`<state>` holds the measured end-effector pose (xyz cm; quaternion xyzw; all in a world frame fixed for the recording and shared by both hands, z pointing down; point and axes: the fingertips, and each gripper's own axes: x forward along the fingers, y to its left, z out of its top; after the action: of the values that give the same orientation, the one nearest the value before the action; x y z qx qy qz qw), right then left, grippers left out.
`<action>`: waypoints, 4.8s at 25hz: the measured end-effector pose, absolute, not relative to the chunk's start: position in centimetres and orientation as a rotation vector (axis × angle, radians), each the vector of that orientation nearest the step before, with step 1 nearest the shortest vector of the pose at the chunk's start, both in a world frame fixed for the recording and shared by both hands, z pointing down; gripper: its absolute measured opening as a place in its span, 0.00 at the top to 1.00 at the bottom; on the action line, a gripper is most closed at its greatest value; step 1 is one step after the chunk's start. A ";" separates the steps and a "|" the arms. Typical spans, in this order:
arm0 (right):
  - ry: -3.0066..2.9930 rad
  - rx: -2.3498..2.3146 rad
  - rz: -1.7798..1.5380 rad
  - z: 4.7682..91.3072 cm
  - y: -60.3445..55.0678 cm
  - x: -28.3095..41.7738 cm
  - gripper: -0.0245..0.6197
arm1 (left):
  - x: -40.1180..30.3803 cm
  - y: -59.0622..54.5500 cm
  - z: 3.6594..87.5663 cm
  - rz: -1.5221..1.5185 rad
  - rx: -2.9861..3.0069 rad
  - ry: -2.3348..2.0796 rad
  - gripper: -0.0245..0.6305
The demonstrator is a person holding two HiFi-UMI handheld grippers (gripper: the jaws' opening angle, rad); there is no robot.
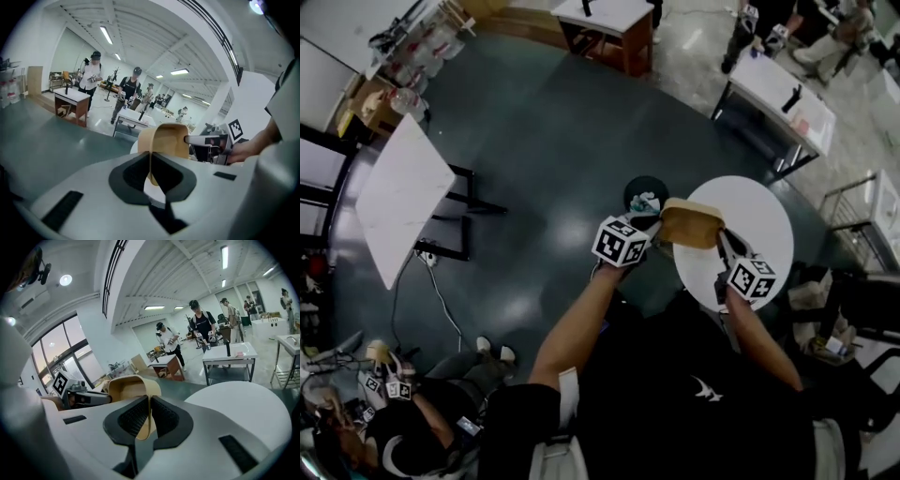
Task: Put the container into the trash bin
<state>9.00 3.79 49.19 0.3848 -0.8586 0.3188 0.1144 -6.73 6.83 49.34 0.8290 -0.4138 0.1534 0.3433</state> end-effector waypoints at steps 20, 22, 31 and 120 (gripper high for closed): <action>-2.416 1.121 1.093 52.4 5.3 -8.1 0.88 | -24.2 6.6 52.5 0.379 2.088 -1.092 0.94; -2.370 1.150 1.165 54.2 3.9 -9.6 0.88 | -25.8 5.1 54.0 0.410 2.050 -1.090 0.94; -2.189 1.224 1.178 61.7 -5.0 -12.2 0.88 | -28.1 -4.9 61.4 0.540 1.966 -1.026 0.94; -2.052 1.337 1.197 82.1 -14.4 -13.4 0.90 | -18.1 -12.3 86.7 0.797 2.015 -0.505 0.96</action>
<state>-13.36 -14.45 82.07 0.4799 -0.7367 0.4296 0.2062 -18.13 -12.34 86.74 0.8122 -0.2035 0.3214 0.4424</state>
